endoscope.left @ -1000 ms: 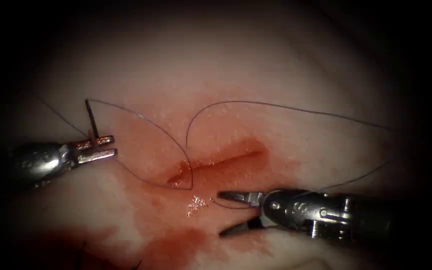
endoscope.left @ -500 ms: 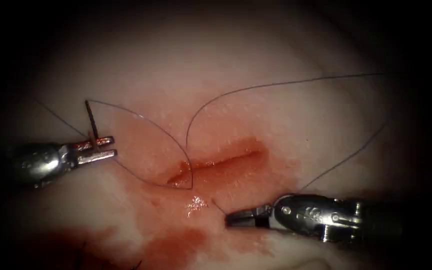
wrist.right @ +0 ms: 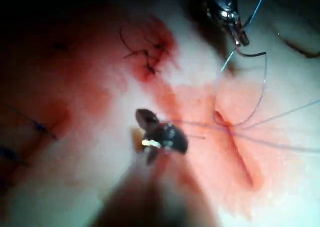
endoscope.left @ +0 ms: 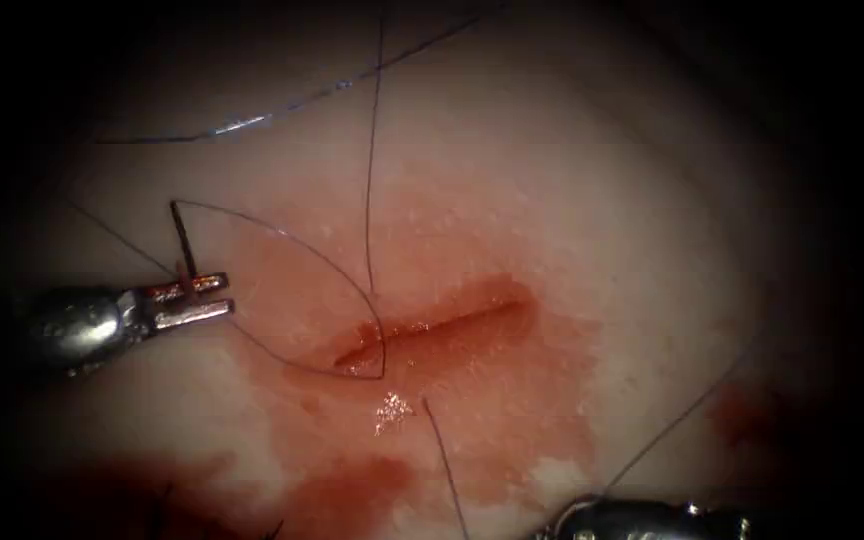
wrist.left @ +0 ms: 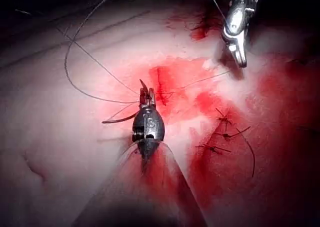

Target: Wound Closure

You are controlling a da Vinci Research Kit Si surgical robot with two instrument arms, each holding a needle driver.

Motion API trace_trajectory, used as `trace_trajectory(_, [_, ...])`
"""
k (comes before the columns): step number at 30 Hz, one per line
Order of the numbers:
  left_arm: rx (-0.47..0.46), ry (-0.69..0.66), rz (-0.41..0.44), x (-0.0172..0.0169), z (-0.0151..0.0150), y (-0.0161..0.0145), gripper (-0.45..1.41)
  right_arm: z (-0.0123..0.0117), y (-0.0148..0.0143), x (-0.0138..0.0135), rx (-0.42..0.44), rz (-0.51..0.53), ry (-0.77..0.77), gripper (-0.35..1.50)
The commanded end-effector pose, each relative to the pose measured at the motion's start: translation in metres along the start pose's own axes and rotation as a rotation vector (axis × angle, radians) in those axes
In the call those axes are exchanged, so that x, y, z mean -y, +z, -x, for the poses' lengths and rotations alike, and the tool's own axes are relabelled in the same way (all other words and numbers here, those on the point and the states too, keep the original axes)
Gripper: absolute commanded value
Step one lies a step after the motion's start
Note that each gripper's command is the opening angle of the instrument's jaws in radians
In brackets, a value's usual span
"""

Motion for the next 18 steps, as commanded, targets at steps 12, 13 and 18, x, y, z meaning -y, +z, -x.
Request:
trace_trajectory(12, [0.002,0.000,0.003,-0.0001,0.0006,0.0006,-0.45,-0.0005,-0.0012,0.0003,-0.023,0.112,-0.083,1.08])
trace_trajectory(13, [0.002,0.000,0.003,-0.0001,0.0006,0.0006,-0.45,-0.0002,-0.0017,-0.0008,-0.027,0.160,-0.083,1.13])
trace_trajectory(18, [0.002,0.000,0.003,-0.0001,0.0006,0.0006,-0.45,0.0021,-0.0037,-0.0051,0.029,0.308,-0.031,1.06])
